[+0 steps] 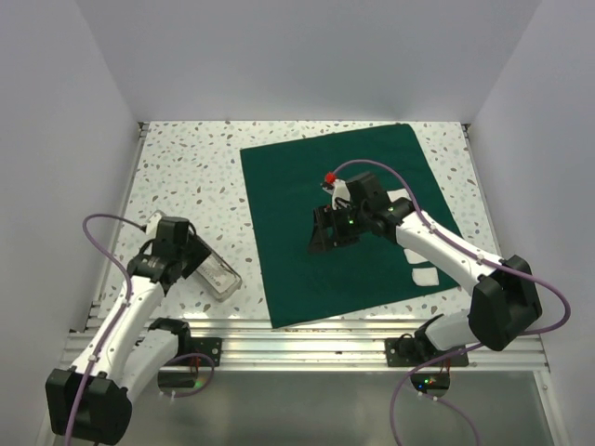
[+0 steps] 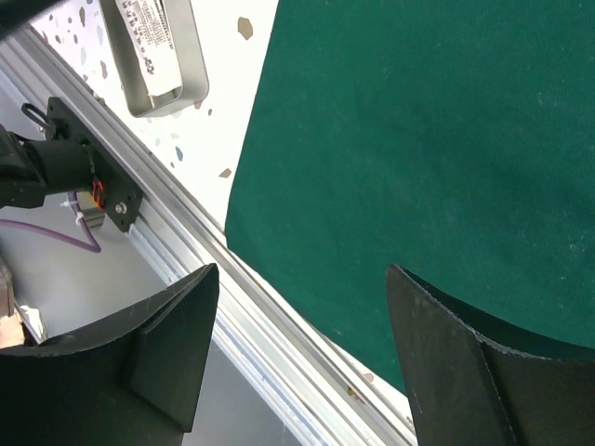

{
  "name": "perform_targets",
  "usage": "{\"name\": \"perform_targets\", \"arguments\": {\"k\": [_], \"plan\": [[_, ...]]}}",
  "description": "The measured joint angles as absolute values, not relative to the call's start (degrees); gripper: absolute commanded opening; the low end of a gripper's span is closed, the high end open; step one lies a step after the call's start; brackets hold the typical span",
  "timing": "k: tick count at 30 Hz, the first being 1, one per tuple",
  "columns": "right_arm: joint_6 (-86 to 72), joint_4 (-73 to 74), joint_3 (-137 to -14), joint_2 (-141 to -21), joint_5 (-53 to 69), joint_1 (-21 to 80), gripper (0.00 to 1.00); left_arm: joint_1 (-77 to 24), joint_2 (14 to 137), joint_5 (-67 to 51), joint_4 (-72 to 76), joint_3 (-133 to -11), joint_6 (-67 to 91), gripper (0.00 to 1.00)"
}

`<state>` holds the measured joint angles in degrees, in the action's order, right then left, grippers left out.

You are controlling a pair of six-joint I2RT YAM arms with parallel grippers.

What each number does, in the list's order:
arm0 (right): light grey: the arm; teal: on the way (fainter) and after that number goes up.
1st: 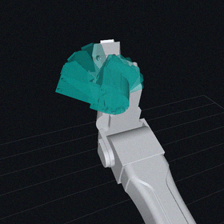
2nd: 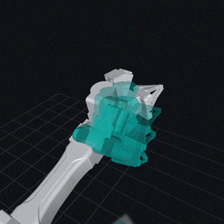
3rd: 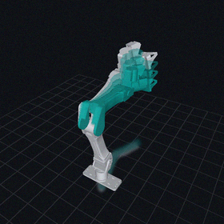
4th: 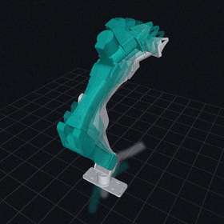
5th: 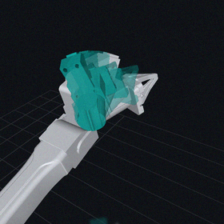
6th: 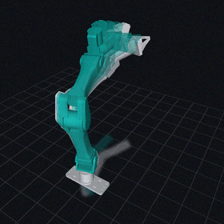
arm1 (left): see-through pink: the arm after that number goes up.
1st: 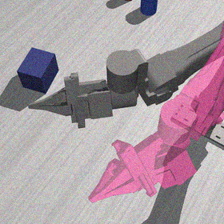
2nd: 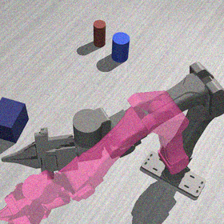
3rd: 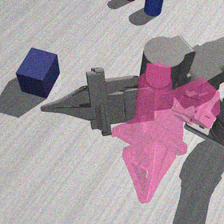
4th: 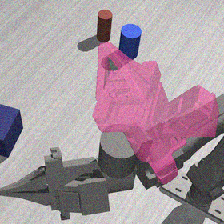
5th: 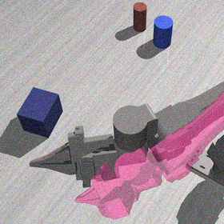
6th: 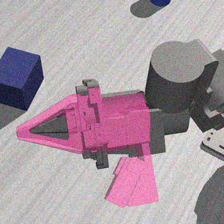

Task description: Prepare the surgical pack

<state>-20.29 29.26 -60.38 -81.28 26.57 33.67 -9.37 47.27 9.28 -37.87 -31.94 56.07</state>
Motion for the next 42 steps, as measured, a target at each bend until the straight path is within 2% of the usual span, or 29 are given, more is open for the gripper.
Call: {"name": "perform_targets", "arguments": {"k": [3, 5, 6, 8, 14, 22, 32, 40, 42], "plan": [[-20.29, 29.04, -60.38, -81.28, 26.59, 33.67, 0.76, -9.37, 50.76, 11.88, -38.70, -35.48, 55.13, 0.29], [-20.29, 28.82, -60.25, -81.28, 26.61, 33.67, 0.76, -9.37, 53.89, 13.15, -38.57, -36.80, 54.46, 0.24], [-20.29, 28.71, -60.07, -81.28, 26.61, 33.67, 0.76, -9.37, 55.51, 13.72, -38.52, -37.21, 54.39, 0.12], [-20.29, 28.69, -59.75, -81.28, 26.61, 33.67, 0.76, -9.37, 58.46, 14.41, -38.63, -37.78, 54.24, 0.01], [-20.29, 28.67, -59.37, -81.28, 26.61, 33.67, 0.76, -9.37, 65.84, 17.43, -40.32, -40.34, 54.46, 0.00], [-20.29, 28.67, -58.96, -81.36, 26.59, 33.67, 0.76, -9.37, 69.71, 21.26, -41.39, -41.15, 55.00, 0.00], [-20.29, 28.69, -58.94, -81.36, 26.57, 33.67, 0.76, -9.32, 82.43, 24.40, -41.87, -45.65, 54.85, 0.00], [-20.38, 28.75, -58.94, -81.36, 26.46, 33.67, 0.77, -9.28, 82.00, 25.82, -41.45, -49.58, 53.78, 0.00], [-20.56, 28.77, -58.94, -81.36, 26.46, 33.67, 0.77, -9.28, 80.84, 25.78, -41.47, -49.56, 53.28, 0.05]]}}
